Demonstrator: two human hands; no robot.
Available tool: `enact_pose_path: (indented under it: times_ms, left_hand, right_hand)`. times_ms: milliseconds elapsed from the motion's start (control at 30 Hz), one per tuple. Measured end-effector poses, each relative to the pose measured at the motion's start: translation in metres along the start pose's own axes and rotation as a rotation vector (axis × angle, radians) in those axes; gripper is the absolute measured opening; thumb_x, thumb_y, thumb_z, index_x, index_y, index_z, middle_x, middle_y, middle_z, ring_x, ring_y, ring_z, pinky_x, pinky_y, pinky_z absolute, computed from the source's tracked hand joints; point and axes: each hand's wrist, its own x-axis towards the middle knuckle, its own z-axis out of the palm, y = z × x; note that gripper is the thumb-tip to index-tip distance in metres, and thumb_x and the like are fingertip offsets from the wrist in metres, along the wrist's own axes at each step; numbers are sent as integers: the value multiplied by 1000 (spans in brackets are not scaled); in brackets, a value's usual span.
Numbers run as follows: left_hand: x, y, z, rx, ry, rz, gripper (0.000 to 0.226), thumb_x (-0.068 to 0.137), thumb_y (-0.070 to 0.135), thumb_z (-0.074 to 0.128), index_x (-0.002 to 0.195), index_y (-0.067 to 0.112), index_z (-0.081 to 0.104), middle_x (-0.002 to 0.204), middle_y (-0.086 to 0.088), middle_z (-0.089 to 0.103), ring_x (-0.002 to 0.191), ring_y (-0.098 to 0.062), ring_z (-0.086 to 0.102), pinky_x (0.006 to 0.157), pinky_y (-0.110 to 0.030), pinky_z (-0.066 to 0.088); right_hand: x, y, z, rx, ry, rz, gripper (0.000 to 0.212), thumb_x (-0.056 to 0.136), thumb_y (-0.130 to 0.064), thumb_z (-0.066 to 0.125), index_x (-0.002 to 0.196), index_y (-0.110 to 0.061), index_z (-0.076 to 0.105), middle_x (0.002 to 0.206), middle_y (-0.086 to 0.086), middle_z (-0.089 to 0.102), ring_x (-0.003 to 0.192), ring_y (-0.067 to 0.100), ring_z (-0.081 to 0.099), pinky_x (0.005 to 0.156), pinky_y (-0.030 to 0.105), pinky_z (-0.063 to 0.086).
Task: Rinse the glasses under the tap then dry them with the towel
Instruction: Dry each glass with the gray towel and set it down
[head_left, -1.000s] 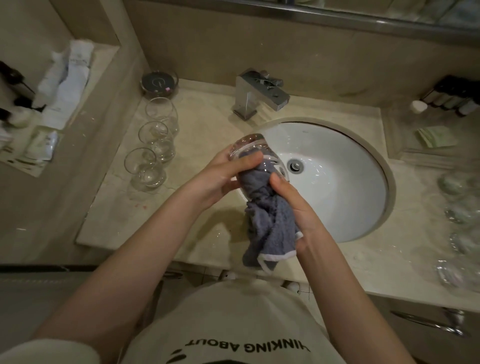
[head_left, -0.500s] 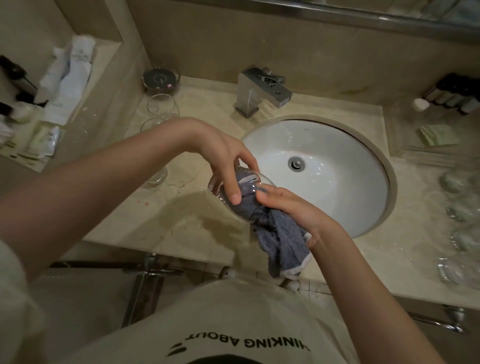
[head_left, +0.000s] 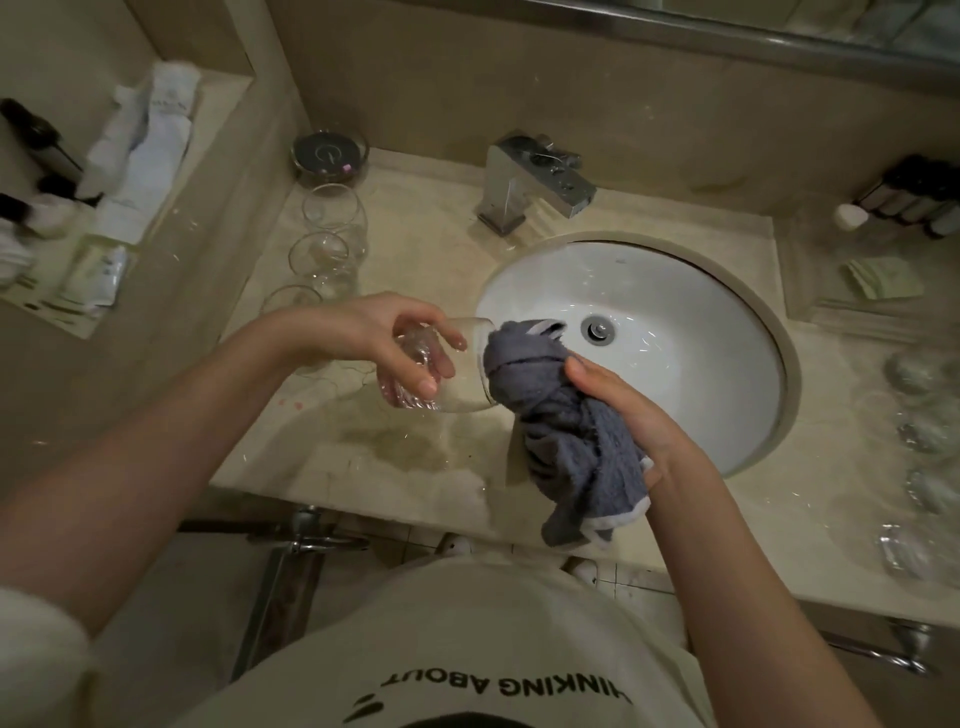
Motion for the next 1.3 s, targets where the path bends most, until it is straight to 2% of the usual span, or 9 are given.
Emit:
enact_pose_path:
  times_ms: [67, 200, 367, 500, 667, 900, 967, 1100, 1300]
  left_hand:
    - [-11, -29, 0, -175, 174, 38, 100, 26, 52, 96, 114, 22, 60, 104, -1, 74, 100, -20, 69, 76, -34, 56]
    - [-33, -80, 10, -471, 515, 141, 101, 23, 44, 97, 114, 27, 58, 103, 5, 73, 101, -11, 66, 87, -31, 50]
    - [-55, -122, 29, -575, 847, 157, 100, 25, 42, 94, 117, 40, 57, 114, 8, 64, 102, -2, 61, 75, -16, 51]
    - [-60, -155, 37, -684, 1051, 89, 94, 28, 31, 90, 114, 40, 52, 118, 7, 62, 107, -5, 59, 84, -29, 52]
    - [-55, -173, 42, -671, 1130, -7, 103, 37, 21, 96, 125, 35, 45, 121, 10, 60, 120, -10, 53, 103, -38, 45]
    - [-35, -179, 40, -623, 1147, -33, 96, 58, -4, 87, 135, 24, 36, 131, -2, 54, 128, -18, 48, 109, -41, 42]
    - [-32, -177, 40, -619, 1148, -38, 97, 60, -5, 86, 138, 20, 35, 135, -5, 53, 128, -17, 47, 101, -29, 45]
    - [-28, -172, 40, -615, 1167, -35, 93, 66, -9, 82, 141, 15, 33, 138, -7, 49, 124, -13, 45, 63, 0, 44]
    - [-25, -172, 42, -582, 1186, -50, 94, 65, -7, 84, 141, 16, 33, 140, -7, 49, 122, -13, 46, 61, 4, 42]
  right_hand:
    - [2, 2, -2, 83, 52, 28, 67, 46, -38, 95, 103, -11, 73, 95, 10, 73, 78, 21, 71, 69, 29, 59]
    - [6, 9, -5, 129, 132, 63, 78, 40, -37, 97, 108, -9, 70, 95, 13, 72, 75, 24, 69, 69, 31, 58]
    - [14, 20, 3, 150, 140, 117, 73, 34, -36, 99, 97, -10, 72, 80, 11, 70, 63, 22, 68, 59, 28, 57]
    - [22, 23, 10, 117, 140, 146, 75, 32, -37, 98, 97, -9, 72, 80, 11, 70, 62, 22, 67, 57, 28, 57]
    - [27, 25, 12, 112, 147, 133, 79, 31, -37, 99, 99, -10, 69, 81, 11, 71, 62, 22, 68, 56, 28, 58]
    - [27, 28, 9, 116, 157, 112, 67, 34, -37, 98, 92, -13, 76, 83, 10, 72, 66, 21, 69, 58, 28, 58]
    - [26, 29, 7, 113, 176, 109, 73, 34, -38, 98, 98, -12, 74, 85, 10, 72, 67, 22, 69, 60, 28, 58]
    - [25, 29, 4, 123, 194, 108, 84, 35, -38, 98, 108, -9, 66, 87, 11, 71, 68, 23, 69, 60, 29, 58]
    - [24, 32, 3, 134, 204, 119, 88, 35, -37, 98, 111, -9, 64, 87, 11, 71, 68, 22, 69, 60, 29, 58]
